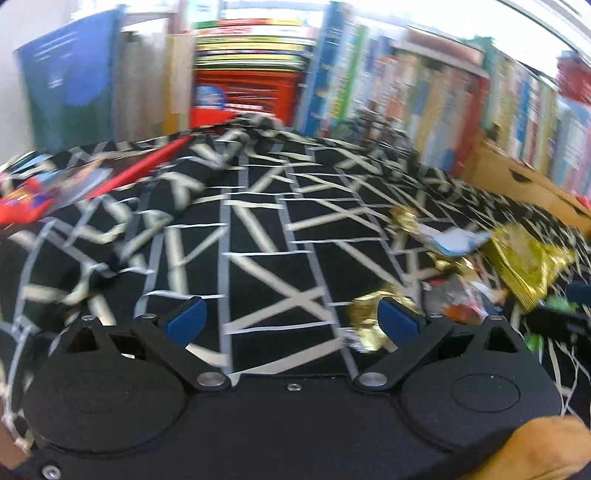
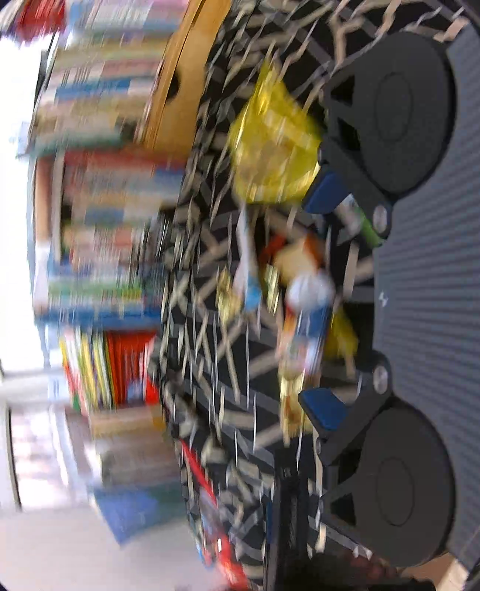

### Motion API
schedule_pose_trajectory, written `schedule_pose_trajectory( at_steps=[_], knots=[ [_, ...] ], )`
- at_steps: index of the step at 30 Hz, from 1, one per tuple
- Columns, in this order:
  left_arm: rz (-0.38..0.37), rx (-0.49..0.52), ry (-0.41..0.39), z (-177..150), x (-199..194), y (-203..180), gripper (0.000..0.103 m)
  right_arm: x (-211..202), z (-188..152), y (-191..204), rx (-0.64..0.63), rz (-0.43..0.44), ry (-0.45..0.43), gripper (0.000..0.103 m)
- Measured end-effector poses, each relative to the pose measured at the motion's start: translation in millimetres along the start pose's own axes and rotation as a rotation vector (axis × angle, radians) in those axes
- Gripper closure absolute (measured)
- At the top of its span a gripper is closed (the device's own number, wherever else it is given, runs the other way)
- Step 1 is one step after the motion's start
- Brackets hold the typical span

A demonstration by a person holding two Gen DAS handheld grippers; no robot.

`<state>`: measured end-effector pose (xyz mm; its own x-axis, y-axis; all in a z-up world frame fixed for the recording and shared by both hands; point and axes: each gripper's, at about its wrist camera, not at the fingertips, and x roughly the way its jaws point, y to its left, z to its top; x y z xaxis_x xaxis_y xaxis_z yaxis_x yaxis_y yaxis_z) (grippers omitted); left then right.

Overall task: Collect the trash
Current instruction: 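Grasp a gold-wrapped candy with the left gripper while the right returns to the pile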

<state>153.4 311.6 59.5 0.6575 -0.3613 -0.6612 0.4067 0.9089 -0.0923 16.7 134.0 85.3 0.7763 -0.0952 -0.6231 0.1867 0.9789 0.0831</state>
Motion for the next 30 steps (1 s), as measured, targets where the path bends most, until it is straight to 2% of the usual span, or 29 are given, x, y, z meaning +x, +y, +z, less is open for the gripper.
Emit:
schedule_pose_trajectory(
  at_steps=[3,4,6,8,10,11,14,18,23,25,26,30],
  knots=[
    [-0.052,0.109,0.004,-2.6,7.9,-16.8,0.005,1.8,-4.8,-15.2,0.045,-0.087,0.033,0.002],
    [-0.067,0.147,0.002,-4.3,8.8,-23.0,0.009,3.6,-6.8,-20.2,0.063,-0.109,0.048,0.003],
    [-0.085,0.223,-0.005,-7.4,12.4,-33.2,0.016,9.1,-10.5,-28.2,0.091,-0.146,0.09,0.011],
    [-0.091,0.308,0.012,-10.9,19.7,-43.3,0.03,14.4,-13.6,-30.7,0.1,-0.177,0.118,0.013],
    [-0.1,0.362,0.039,-13.6,28.7,-48.1,0.037,20.8,-14.1,-33.8,0.113,-0.203,0.139,0.013],
    [-0.105,0.382,0.047,-14.5,32.9,-50.4,0.038,23.7,-14.0,-35.2,0.121,-0.211,0.148,0.013],
    [-0.126,0.4,0.038,-14.4,39.5,-52.1,0.048,32.4,-12.4,-34.6,0.129,-0.23,0.17,0.013],
    [-0.154,0.39,0.033,-10.1,45.1,-51.4,0.051,44.0,-14.0,-34.9,0.137,-0.282,0.211,0.015],
    [-0.158,0.39,0.024,-8.5,47.9,-49.9,0.068,48.9,-14.7,-39.5,0.159,-0.273,0.218,0.02],
    [-0.171,0.39,0.024,-9.5,48.7,-49.6,0.074,51.0,-15.0,-39.5,0.15,-0.255,0.22,0.032],
    [-0.177,0.394,0.024,-10.2,48.6,-49.9,0.076,52.0,-15.2,-39.3,0.146,-0.243,0.223,0.046],
    [-0.176,0.392,0.016,-10.9,45.9,-51.6,0.078,52.3,-13.8,-40.0,0.129,-0.227,0.21,0.052]
  ],
)
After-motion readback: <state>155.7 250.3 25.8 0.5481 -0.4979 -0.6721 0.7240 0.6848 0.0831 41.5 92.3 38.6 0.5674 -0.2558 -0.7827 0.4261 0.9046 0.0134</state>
